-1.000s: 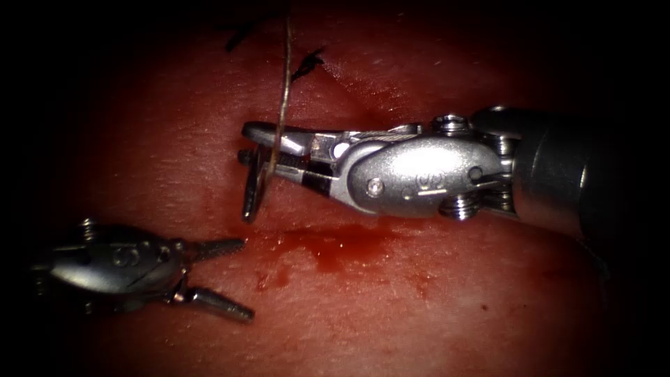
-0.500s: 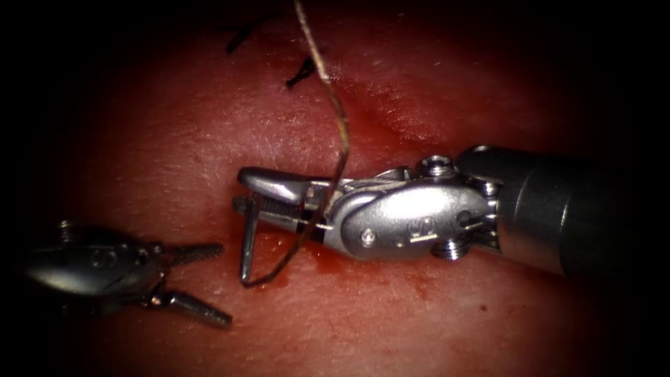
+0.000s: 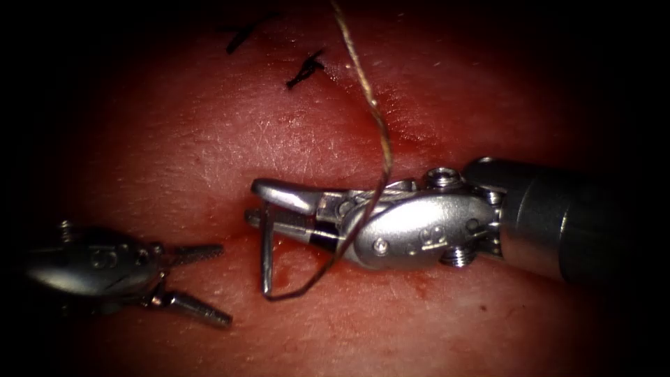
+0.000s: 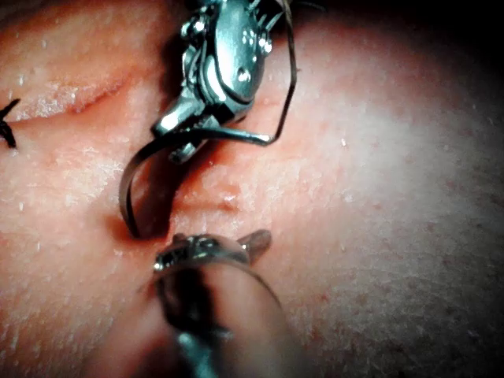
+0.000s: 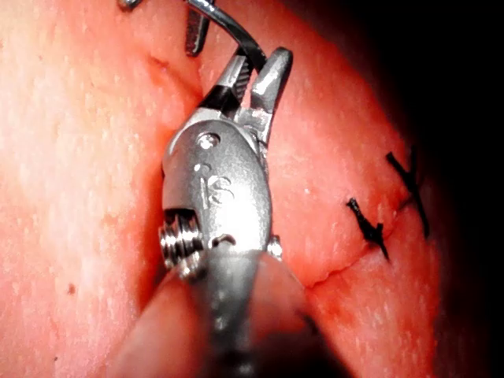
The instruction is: Wound Closure
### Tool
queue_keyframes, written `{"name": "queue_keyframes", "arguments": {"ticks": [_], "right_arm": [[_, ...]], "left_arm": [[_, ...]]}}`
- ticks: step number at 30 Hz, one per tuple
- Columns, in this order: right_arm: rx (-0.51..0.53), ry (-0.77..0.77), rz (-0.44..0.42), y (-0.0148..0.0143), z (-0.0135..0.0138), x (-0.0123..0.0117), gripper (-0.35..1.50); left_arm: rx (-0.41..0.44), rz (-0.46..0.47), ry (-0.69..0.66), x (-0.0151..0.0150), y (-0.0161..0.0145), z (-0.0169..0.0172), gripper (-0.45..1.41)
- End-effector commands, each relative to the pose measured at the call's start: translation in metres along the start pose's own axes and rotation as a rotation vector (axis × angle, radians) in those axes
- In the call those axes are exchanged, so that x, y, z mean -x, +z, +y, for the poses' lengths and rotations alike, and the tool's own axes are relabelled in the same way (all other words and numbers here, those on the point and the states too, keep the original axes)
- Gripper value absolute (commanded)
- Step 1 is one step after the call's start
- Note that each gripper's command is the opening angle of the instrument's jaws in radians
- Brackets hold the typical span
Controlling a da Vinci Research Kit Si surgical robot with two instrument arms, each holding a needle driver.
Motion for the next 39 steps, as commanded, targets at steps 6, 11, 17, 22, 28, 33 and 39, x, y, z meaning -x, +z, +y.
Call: {"name": "queue_keyframes", "arguments": {"ticks": [6, 11, 17, 22, 28, 33, 39], "right_arm": [[0.010, 0.024, -0.009, -0.0002, 0.0002, 0.0012, -0.35], [0.000, 0.032, -0.024, 0.0008, 0.0001, 0.0008, -0.35], [-0.005, 0.060, -0.035, 0.0004, -0.0014, 0.0019, -0.35], [-0.013, 0.062, -0.038, 0.0005, -0.0015, 0.0013, -0.35], [-0.027, 0.067, -0.043, 0.0014, -0.0011, 0.0012, -0.35], [-0.037, 0.067, -0.054, 0.0016, -0.0010, 0.0012, -0.35], [-0.070, 0.155, -0.098, 0.0016, -0.0016, 0.0015, -0.35]], "left_arm": [[0.002, -0.001, 0.000, 0.0000, 0.0010, 0.0001, 0.44], [0.007, -0.002, -0.001, 0.0001, 0.0011, -0.0001, 0.44], [0.006, 0.001, -0.001, 0.0000, 0.0011, -0.0001, 0.42], [0.006, 0.001, -0.001, 0.0000, 0.0011, -0.0001, 0.42], [0.005, 0.002, 0.000, 0.0000, 0.0010, -0.0001, 0.42], [0.004, 0.002, 0.000, 0.0000, 0.0009, -0.0001, 0.41], [0.004, 0.002, 0.000, 0.0000, 0.0009, -0.0001, 0.41]]}}
